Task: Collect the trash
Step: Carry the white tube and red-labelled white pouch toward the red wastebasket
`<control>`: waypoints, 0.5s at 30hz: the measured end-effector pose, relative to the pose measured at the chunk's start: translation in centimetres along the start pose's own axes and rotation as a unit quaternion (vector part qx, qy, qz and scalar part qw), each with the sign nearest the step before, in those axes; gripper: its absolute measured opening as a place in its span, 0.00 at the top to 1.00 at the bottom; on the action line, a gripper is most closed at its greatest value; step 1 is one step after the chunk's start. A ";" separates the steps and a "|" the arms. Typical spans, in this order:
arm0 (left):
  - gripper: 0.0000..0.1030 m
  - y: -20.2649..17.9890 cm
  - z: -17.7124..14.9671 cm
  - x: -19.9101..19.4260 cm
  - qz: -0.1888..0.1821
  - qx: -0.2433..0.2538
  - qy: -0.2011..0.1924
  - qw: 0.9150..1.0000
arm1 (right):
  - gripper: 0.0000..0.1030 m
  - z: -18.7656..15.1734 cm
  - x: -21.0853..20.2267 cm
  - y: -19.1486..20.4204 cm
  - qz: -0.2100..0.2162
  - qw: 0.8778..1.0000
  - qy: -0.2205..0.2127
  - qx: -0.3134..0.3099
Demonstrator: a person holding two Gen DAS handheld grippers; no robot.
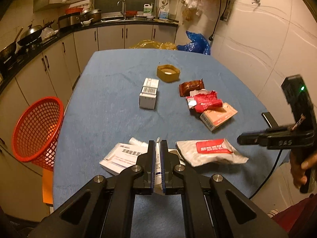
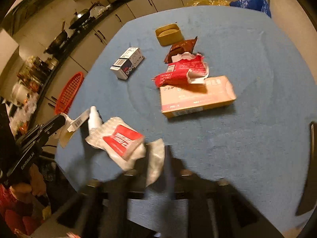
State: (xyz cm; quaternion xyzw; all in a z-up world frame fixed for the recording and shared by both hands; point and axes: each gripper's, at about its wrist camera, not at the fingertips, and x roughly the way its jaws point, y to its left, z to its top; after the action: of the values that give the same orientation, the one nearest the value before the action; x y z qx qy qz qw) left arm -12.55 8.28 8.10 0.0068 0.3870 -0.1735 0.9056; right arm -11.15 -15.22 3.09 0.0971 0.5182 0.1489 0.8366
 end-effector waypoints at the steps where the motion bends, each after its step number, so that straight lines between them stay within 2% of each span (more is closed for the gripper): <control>1: 0.96 0.0 -0.2 0.1 0.000 -0.002 0.001 1.000 | 0.61 0.3 -0.5 0.3 -0.005 1.000 -0.008 -0.019; 3: 0.96 0.3 -0.5 0.1 -0.002 -0.009 0.001 1.000 | 0.59 0.8 -0.9 0.8 -0.008 0.999 -0.010 -0.050; 6: 0.96 0.5 -1.0 0.1 -0.001 -0.016 0.002 1.000 | 0.47 1.8 -0.5 2.3 0.007 0.993 0.001 -0.117; 9: 0.96 0.7 -1.5 0.0 0.003 -0.024 0.002 1.000 | 0.44 2.6 1.1 4.3 0.029 0.980 0.028 -0.195; 11: 0.96 0.8 -1.9 0.0 0.006 -0.032 0.003 0.999 | 0.36 2.8 2.5 5.0 0.044 0.972 0.054 -0.224; 15: 0.96 1.0 -2.8 -0.1 0.013 -0.048 0.007 0.999 | 0.35 2.7 5.5 5.5 0.045 0.956 0.093 -0.273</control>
State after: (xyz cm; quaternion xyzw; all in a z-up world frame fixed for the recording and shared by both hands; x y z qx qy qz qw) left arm -14.28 9.63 6.14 -0.0301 0.4009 -0.1429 0.9044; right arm -7.22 -8.19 1.41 -0.1263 0.5284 0.3304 0.7718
